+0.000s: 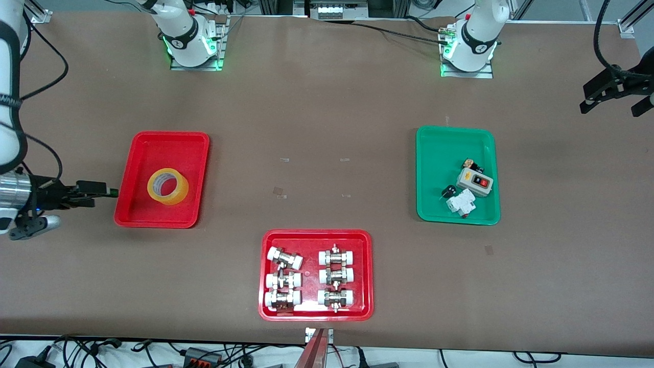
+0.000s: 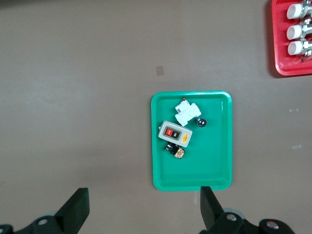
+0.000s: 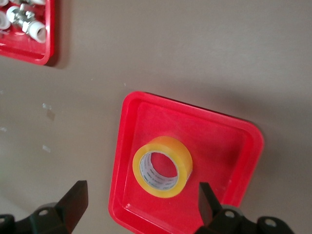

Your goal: Left arm passes tape to right arm into tray

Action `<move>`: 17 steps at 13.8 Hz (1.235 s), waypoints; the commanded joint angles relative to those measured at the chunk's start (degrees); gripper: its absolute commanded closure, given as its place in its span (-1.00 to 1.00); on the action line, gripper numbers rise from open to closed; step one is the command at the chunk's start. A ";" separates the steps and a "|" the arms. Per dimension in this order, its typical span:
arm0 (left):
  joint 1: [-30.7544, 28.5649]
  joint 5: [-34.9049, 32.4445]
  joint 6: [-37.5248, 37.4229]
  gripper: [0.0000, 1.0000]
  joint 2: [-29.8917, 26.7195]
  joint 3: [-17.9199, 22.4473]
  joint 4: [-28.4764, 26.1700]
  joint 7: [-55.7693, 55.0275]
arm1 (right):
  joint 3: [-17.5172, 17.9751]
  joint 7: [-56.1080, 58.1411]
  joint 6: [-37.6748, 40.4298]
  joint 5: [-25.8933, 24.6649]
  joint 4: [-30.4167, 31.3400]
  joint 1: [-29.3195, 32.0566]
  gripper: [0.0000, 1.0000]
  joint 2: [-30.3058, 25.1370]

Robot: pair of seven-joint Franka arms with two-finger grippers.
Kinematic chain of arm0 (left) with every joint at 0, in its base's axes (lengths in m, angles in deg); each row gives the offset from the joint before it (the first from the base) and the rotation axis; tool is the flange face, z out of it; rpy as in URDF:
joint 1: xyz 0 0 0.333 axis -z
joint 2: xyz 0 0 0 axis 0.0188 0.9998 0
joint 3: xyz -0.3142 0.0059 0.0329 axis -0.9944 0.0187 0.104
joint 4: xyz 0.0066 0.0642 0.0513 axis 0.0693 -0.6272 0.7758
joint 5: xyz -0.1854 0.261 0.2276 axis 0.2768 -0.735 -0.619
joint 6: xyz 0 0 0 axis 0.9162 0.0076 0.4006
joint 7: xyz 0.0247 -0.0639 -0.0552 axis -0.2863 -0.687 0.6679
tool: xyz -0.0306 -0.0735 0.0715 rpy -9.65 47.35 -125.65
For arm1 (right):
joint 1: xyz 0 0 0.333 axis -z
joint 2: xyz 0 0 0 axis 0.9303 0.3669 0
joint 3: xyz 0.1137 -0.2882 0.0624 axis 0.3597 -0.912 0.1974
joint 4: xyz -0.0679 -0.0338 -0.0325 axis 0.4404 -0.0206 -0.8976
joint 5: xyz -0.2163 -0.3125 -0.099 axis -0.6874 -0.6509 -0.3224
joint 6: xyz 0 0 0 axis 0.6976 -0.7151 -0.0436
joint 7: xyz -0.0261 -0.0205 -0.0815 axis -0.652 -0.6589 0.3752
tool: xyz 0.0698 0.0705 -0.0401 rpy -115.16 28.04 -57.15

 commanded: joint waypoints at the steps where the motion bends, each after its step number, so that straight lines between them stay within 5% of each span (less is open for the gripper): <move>1: -0.18 -0.21 -1.59 -1.00 1.18 0.08 2.75 0.38 | -0.19 -7.92 0.27 -3.09 -0.72 -0.72 -1.00 -1.02; 4: -0.18 -0.12 -1.68 -1.00 1.18 0.08 2.75 0.47 | -0.10 -21.31 0.36 -6.52 -0.81 -3.53 -1.00 -4.28; 11: -0.27 -0.12 -1.59 -1.00 0.65 0.08 2.31 0.55 | -0.19 -26.75 6.51 -12.68 -10.74 -4.42 -1.00 -5.43; 15: -0.36 -0.12 -1.68 -1.00 0.39 0.08 2.04 0.03 | -0.19 -28.53 5.28 -16.88 -10.13 -6.87 -1.00 -9.55; 17: -0.27 -0.12 -2.11 -1.00 0.30 -0.10 2.04 -0.24 | -0.36 -27.75 -0.14 -20.32 -4.28 -8.46 -1.00 -14.28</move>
